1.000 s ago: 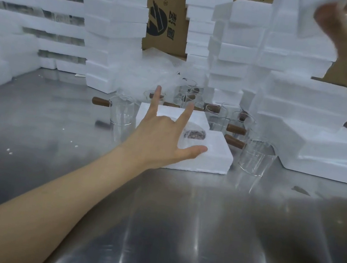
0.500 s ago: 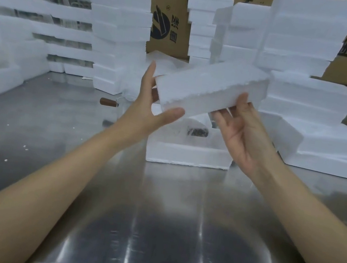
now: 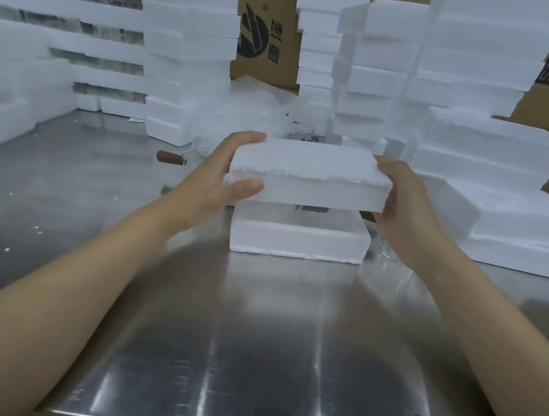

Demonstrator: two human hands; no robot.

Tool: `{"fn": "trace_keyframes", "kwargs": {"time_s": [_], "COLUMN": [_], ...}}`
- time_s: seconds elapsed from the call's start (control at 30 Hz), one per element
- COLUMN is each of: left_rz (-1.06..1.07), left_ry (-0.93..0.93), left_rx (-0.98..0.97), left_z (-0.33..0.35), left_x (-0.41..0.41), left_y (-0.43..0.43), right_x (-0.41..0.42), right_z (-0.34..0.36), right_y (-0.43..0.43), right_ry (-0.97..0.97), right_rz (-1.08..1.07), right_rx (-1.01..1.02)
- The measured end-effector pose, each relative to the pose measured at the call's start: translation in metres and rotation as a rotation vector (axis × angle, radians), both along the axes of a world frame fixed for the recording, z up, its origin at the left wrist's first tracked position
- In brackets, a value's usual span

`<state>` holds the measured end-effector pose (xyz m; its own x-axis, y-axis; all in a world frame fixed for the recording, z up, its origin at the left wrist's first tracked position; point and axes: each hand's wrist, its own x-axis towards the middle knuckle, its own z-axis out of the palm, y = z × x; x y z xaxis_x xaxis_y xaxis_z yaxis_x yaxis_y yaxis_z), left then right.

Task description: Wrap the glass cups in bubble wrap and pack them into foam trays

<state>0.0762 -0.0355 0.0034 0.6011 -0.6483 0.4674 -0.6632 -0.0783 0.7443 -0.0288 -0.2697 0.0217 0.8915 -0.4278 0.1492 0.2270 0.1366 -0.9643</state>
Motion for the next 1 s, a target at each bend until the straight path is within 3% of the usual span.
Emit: {"fn": "trace_keyframes", "kwargs": {"time_s": [0.33,0.5,0.7,1.0], "left_rz": [-0.018,-0.048,-0.051,-0.001], "left_ry": [0.058,0.100,0.136,0.019], "left_rx": [0.171,0.250,0.335,0.457], "left_z": [0.004,0.009,0.008,0.012], "left_x": [0.008,0.013,0.011,0.015], "left_y": [0.006,0.009,0.009,0.014], "right_x": [0.011,0.010,0.005,0.008], "right_z": [-0.008,-0.014,-0.016,-0.016], "right_y": [-0.006,-0.008,-0.009,-0.006], "right_ry": [0.089,0.189,0.168,0.224], "right_rz": [0.003,-0.100,-0.153,-0.081], "right_rx": [-0.086,-0.440,-0.720,-0.692]}}
